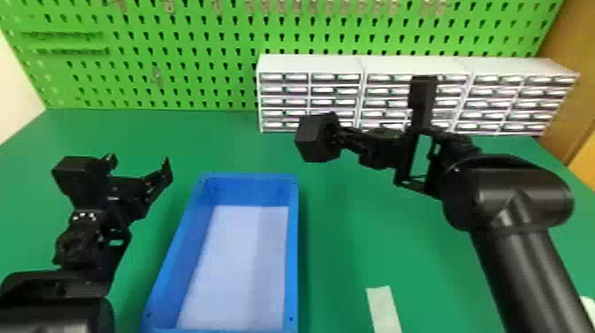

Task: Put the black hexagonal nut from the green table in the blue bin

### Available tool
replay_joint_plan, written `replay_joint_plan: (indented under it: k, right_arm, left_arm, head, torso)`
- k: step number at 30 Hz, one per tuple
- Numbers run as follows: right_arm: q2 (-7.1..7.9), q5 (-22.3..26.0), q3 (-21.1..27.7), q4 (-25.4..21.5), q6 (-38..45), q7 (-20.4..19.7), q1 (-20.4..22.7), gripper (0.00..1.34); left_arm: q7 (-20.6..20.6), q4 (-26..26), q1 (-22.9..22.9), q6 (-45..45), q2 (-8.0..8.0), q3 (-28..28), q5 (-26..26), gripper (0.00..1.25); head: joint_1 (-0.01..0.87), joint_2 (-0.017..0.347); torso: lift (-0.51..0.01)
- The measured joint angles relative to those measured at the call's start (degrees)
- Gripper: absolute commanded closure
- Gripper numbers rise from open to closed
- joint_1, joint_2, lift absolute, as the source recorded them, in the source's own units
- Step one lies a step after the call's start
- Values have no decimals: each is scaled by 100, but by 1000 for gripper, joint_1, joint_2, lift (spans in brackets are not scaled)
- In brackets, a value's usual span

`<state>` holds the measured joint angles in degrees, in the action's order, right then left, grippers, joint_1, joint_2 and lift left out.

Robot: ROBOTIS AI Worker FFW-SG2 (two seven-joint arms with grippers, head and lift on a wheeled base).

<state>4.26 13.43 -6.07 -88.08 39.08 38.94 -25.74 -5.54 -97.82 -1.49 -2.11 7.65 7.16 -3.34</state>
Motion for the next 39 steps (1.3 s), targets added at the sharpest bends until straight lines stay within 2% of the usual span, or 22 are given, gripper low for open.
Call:
replay_joint_plan:
  k: [20, 31, 39]
  right_arm:
    - [420, 135, -1866, 155, 201, 0, -547, 978]
    - [630, 158, -2660, 438, 214, -17, -958, 978]
    - [778, 293, -3235, 538, 214, -180, -1267, 978]
  left_arm:
    - [0, 0, -1, -9, 0, 2, 0, 248]
    - [0, 0, 16, -14, 0, -27, 25, 248]
    - [-2, 0, 24, -23, 0, -41, 39, 248]
  head:
    - [686, 52]
    - [686, 52]
    - [686, 52]
  torso:
    - [-97]
    - [-97]
    - [-97]
